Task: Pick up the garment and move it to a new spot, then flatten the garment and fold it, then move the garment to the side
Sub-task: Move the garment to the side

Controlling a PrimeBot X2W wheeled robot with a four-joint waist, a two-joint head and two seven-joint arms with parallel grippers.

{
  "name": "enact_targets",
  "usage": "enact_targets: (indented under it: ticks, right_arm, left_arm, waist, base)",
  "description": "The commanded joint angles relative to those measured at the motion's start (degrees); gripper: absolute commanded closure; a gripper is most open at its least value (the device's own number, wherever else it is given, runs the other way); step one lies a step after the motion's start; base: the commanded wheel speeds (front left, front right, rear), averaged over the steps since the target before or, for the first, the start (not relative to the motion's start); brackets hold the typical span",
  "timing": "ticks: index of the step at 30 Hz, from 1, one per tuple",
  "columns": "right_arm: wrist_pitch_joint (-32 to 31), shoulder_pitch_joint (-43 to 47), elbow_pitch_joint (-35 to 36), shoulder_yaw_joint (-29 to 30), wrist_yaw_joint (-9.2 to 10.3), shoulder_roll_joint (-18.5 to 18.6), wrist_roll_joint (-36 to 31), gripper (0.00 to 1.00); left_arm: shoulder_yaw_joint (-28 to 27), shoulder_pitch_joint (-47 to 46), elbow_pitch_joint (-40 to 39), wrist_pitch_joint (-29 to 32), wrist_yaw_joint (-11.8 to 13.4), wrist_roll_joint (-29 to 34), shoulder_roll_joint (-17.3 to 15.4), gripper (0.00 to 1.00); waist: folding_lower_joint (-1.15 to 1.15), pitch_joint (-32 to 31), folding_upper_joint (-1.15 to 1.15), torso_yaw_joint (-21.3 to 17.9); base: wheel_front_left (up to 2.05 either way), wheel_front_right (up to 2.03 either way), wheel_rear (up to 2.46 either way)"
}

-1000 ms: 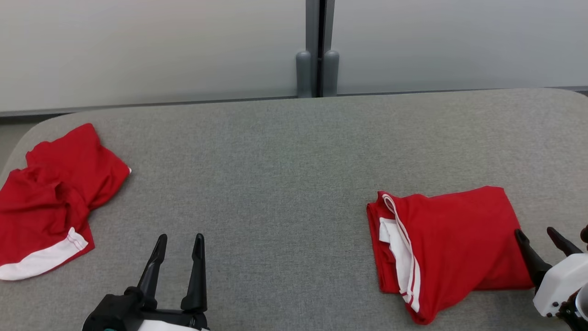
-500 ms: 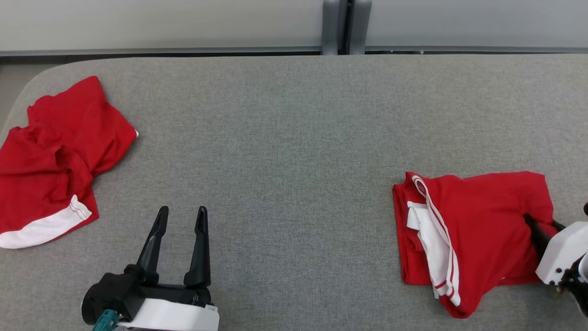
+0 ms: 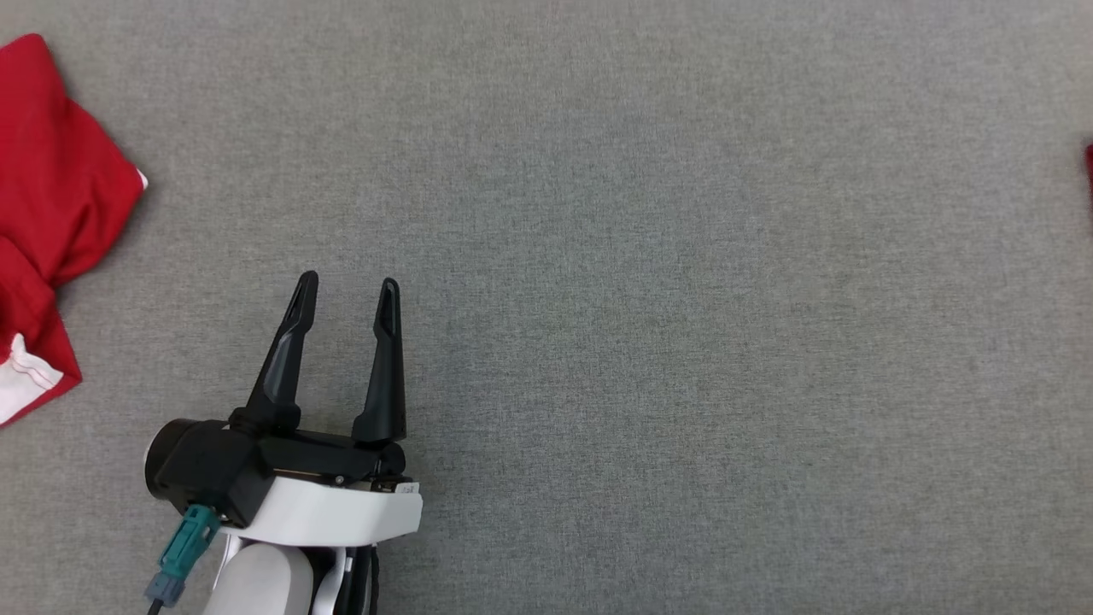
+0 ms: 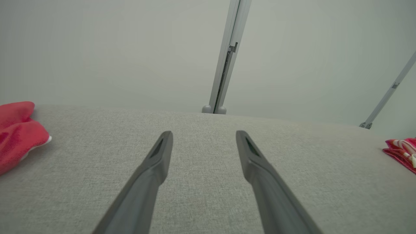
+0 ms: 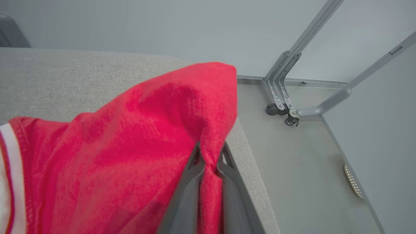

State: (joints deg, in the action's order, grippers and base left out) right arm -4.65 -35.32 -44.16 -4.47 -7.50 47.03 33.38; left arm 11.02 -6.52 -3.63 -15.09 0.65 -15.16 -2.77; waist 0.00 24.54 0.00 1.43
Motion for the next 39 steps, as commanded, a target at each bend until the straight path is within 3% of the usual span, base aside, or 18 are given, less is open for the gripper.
enact_targets:
  ticks: [1,2,3,4,5,8,10,14,18,23,24,25,30,34,39]
  right_arm:
    - [0.38,-1.97,-1.42,0.61,0.01,1.16,-1.49,1.00]
    - [0.87,-2.95,-2.51,1.20,0.01,2.10,-2.52,1.00]
    - [1.52,-3.96,-3.70,1.88,0.02,2.78,-3.83,0.93]
    - [2.07,-4.88,-4.91,2.40,0.02,2.91,-4.90,0.58]
    - [2.58,-5.51,-5.96,2.44,0.01,2.93,-6.31,0.01]
    - [4.72,-7.71,-8.13,2.58,0.01,2.45,-10.96,0.00]
    - [10.85,-8.74,-8.22,4.21,0.02,1.42,-15.05,0.00]
    - [17.92,-6.44,-5.69,5.89,0.01,-3.48,-17.70,0.00]
    - [19.84,0.58,1.56,9.31,0.01,-9.61,-20.93,0.00]
    - [19.87,16.16,17.60,14.98,0.02,-24.20,-24.91,0.00]
    - [19.88,19.00,20.80,15.76,0.01,-26.60,-26.33,0.00]
    - [19.88,19.00,20.80,15.76,0.01,-26.60,-26.33,0.00]
    - [19.89,32.12,31.69,17.28,0.01,-38.70,-30.78,0.00]
    - [19.90,39.30,35.36,14.77,0.01,-42.43,-33.28,0.00]
    - [19.91,44.43,36.59,12.94,0.01,-43.73,-33.17,0.00]
  left_arm:
    - [0.00,-1.40,-0.53,-0.09,0.25,0.55,-0.25,0.00]
    - [0.19,-1.66,-0.68,-0.09,0.24,0.75,-0.24,0.00]
    - [0.41,-1.96,-0.74,-0.09,0.26,0.74,-0.23,0.00]
    - [0.62,-2.18,-0.73,-0.09,0.33,0.72,-0.22,0.00]
    - [0.75,-2.34,-0.64,-0.09,0.31,0.71,-0.22,0.00]
    - [0.96,-2.54,-0.58,-0.09,0.97,0.00,-0.24,0.00]
    - [0.72,-1.35,-0.80,-0.09,1.59,-0.92,-0.24,0.00]
    - [-0.57,1.48,0.20,-0.09,1.77,-1.49,-0.25,0.00]
    - [-2.52,5.16,1.66,-0.09,1.03,-2.66,-0.23,0.00]
    - [-6.12,11.39,4.17,-0.09,0.29,-3.55,-0.19,0.00]
    - [-7.04,12.58,4.66,-0.09,0.28,-3.68,-0.25,0.00]
    - [-7.04,12.58,4.66,-0.09,0.28,-3.68,-0.25,0.00]
    - [-9.18,16.89,7.22,-0.09,-0.93,-2.60,-0.24,0.00]
    - [-10.25,18.36,8.59,-0.09,-1.32,-2.69,-0.20,0.00]
    - [-10.50,19.66,9.78,-0.09,-0.94,-3.05,-0.26,0.00]
  waist:
    - [0.00,3.51,0.00,-0.56]
    - [0.00,4.06,0.00,-0.56]
    - [0.00,4.40,0.00,-0.51]
    - [0.00,4.57,0.00,-0.48]
    - [0.00,4.70,0.00,-0.43]
    - [0.00,4.69,0.00,-0.37]
    - [0.00,2.84,0.00,-0.62]
    - [0.00,-2.08,0.00,-1.57]
    - [0.00,-8.99,0.00,-2.20]
    - [0.00,-18.65,0.00,-3.19]
    - [0.00,-20.14,0.00,-3.52]
    - [0.00,-20.14,0.00,-3.52]
    - [0.00,-24.95,0.00,-4.19]
    - [0.00,-26.46,0.00,-4.33]
    - [0.00,-27.92,0.00,-4.10]
  base:
    - [0.00,0.00,0.00]
    - [0.00,0.00,0.00]
    - [0.00,0.00,0.00]
    - [0.00,0.00,0.00]
    - [0.00,0.00,0.00]
    - [0.00,0.00,0.00]
    - [0.00,0.00,0.00]
    - [0.00,0.00,0.00]
    - [0.00,0.00,0.00]
    - [0.00,0.00,0.00]
    - [0.00,0.00,0.00]
    - [0.00,0.00,0.00]
    - [0.00,0.00,0.00]
    - [0.00,0.00,0.00]
    - [0.00,0.00,0.00]
